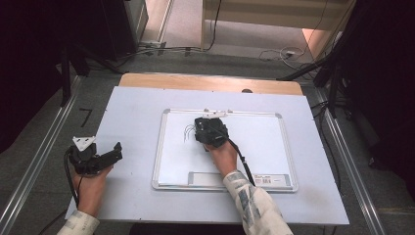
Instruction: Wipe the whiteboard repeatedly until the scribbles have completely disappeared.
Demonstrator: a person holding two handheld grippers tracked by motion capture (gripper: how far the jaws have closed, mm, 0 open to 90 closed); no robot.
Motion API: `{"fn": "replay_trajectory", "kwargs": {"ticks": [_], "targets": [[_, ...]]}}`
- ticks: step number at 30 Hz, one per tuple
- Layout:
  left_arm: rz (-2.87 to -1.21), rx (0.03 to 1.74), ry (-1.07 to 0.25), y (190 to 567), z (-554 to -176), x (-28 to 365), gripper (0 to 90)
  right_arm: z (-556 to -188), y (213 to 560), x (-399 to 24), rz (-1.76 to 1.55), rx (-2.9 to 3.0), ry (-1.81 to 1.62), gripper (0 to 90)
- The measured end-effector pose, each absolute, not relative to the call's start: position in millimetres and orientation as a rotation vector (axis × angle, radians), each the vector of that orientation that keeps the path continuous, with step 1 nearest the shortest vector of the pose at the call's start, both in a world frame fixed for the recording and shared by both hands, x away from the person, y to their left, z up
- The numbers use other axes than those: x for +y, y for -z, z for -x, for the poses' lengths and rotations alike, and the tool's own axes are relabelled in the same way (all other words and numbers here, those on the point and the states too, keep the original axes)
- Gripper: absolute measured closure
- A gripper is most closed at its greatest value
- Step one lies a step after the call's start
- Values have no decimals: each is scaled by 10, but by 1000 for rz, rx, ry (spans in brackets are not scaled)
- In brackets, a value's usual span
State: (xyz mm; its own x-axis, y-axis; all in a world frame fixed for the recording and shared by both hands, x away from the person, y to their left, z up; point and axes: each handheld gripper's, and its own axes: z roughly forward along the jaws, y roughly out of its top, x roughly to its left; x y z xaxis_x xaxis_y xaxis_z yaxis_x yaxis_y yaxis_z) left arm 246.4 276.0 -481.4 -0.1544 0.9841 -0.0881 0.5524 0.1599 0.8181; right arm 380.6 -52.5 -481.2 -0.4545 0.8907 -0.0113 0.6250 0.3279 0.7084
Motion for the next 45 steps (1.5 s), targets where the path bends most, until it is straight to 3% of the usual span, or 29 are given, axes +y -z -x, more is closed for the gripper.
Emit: {"fn": "replay_trajectory", "kwargs": {"ticks": [22,45], "targets": [[-1466,1779,-855,4806,-2482,2730,52,-3336,4843,3,-1165,2315,-944,387],[-1462,1791,-856,4815,-2458,2757,52,-3748,4821,-641,-1332,2193,-908,387]]}}
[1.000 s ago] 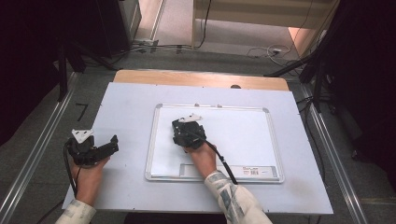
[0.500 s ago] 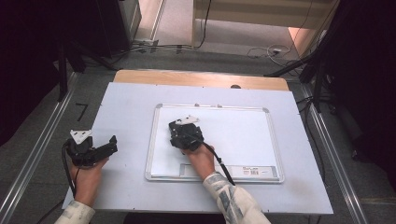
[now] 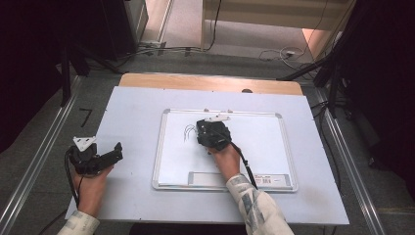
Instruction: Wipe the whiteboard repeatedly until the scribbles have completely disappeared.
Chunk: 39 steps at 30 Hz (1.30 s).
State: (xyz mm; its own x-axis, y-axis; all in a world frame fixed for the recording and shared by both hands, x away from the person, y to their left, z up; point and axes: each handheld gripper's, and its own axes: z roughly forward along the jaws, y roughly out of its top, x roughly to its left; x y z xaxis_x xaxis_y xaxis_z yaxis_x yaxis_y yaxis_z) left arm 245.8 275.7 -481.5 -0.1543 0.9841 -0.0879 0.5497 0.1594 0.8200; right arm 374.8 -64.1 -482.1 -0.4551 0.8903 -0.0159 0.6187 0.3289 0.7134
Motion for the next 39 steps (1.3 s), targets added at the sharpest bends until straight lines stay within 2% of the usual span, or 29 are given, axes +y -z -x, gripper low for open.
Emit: {"fn": "replay_trajectory", "kwargs": {"ticks": [9,29,39], "targets": [[-1472,1787,-856,4812,-2476,2733,52,-3810,4823,-579,-1351,2165,-895,387],[-1459,1775,-846,4794,-2457,2755,52,-3671,4841,213,-1228,2263,-936,387],[-1450,1783,-842,4802,-2439,2776,52,-3851,4830,162,-1250,2255,-933,387]]}}
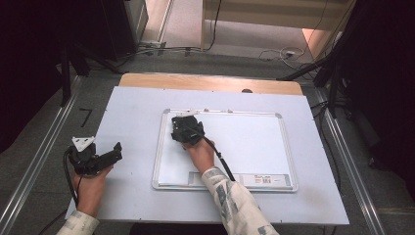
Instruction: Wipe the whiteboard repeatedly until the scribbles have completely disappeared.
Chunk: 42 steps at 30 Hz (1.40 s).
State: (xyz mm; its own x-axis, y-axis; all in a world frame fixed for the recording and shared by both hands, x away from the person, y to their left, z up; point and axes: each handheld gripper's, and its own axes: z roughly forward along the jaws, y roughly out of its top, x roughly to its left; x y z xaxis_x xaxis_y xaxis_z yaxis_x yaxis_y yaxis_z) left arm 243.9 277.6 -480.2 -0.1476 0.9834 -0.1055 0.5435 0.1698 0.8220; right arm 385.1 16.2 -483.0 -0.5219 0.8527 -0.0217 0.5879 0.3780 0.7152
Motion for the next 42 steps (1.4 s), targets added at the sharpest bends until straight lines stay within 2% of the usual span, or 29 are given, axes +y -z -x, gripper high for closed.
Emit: {"fn": "replay_trajectory", "kwargs": {"ticks": [18,28,42], "targets": [[-1454,1784,-839,4808,-2442,2773,55,-4200,4805,-337,-1385,2149,-891,387],[-1464,1775,-839,4807,-2476,2733,55,-4179,4813,-225,-1354,2152,-880,387],[-1457,1771,-836,4795,-2460,2753,55,-4136,4816,189,-1281,2222,-901,386]]}}
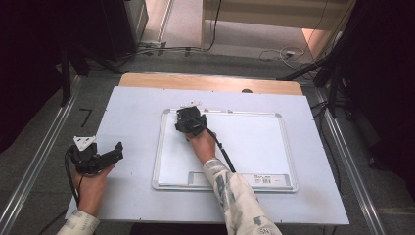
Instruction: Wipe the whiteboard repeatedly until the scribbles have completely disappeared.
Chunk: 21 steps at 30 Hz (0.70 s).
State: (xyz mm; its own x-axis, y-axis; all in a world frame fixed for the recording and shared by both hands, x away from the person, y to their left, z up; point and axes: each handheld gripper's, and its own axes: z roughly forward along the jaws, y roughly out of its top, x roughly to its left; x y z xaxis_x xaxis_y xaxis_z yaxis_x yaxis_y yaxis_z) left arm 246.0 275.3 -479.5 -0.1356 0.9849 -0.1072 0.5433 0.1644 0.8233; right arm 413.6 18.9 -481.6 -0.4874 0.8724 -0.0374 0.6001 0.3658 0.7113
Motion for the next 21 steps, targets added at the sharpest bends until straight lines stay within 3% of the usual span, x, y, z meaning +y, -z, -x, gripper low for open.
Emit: {"fn": "replay_trajectory", "kwargs": {"ticks": [11,21], "targets": [[-1455,1775,-836,4803,-2453,2777,55,-4210,4811,184,-1280,2231,-911,385],[-1465,1774,-837,4802,-2458,2751,55,-4271,4803,-195,-1356,2168,-887,385]]}}
